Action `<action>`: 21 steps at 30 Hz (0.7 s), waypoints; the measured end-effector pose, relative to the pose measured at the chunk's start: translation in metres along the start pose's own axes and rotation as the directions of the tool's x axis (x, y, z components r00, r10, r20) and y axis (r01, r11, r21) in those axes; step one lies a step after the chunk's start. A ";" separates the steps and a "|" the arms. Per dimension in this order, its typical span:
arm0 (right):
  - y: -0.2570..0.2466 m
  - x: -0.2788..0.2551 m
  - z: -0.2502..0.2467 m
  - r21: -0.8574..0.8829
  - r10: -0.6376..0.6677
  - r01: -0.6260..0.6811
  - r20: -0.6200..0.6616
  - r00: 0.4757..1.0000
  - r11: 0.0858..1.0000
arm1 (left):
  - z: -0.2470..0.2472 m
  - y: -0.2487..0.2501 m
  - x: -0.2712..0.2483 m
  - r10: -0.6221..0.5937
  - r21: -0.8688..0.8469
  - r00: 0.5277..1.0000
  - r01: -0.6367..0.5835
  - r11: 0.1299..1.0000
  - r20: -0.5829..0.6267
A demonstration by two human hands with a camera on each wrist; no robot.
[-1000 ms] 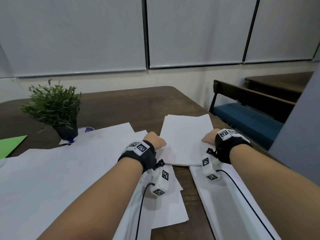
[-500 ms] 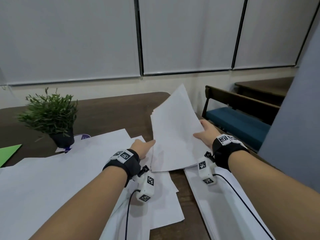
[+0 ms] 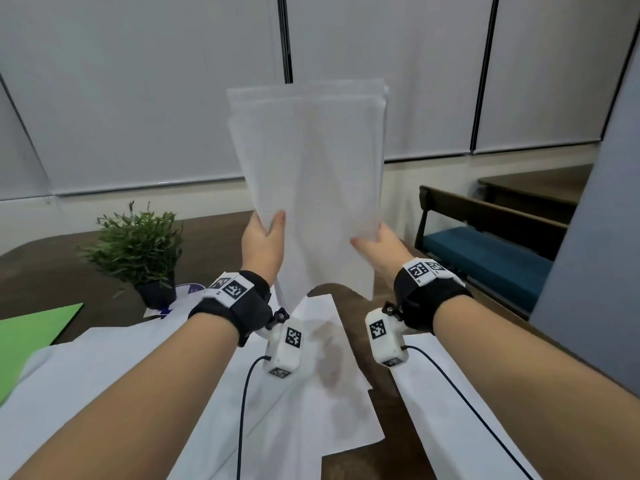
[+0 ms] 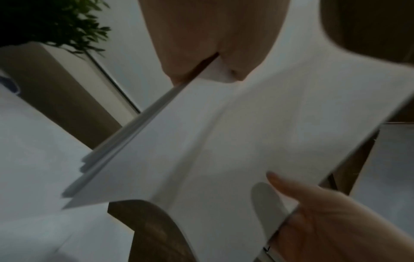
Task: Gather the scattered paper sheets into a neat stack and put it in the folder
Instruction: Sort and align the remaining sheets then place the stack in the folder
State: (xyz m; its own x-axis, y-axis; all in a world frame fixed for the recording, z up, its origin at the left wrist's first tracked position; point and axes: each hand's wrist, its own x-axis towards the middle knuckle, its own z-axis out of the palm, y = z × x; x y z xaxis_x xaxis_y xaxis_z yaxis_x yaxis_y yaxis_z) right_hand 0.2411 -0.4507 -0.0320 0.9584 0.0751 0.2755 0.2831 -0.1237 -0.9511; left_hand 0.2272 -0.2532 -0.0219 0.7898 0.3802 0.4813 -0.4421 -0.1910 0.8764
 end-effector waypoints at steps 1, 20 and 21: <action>-0.001 0.000 0.006 0.034 0.011 -0.011 0.021 1.000 0.999 | -0.003 0.001 -0.002 0.026 0.025 1.000 -0.026 0.999 0.010; 0.011 -0.005 0.022 0.254 0.013 0.021 -0.133 0.991 0.967 | -0.024 -0.003 -0.025 0.123 0.039 0.992 -0.123 0.992 -0.020; 0.010 -0.004 0.022 0.265 0.016 0.020 -0.133 0.991 0.964 | -0.027 -0.006 -0.025 0.114 0.035 0.993 -0.114 0.993 -0.016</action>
State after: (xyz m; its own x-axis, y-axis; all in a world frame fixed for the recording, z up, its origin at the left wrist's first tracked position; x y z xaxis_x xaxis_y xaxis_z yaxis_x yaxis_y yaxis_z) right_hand 0.2394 -0.4307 -0.0455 0.9591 -0.0591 0.2768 0.2826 0.1441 -0.9484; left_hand 0.1988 -0.2368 -0.0393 0.7270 0.3706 0.5780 -0.5138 -0.2648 0.8160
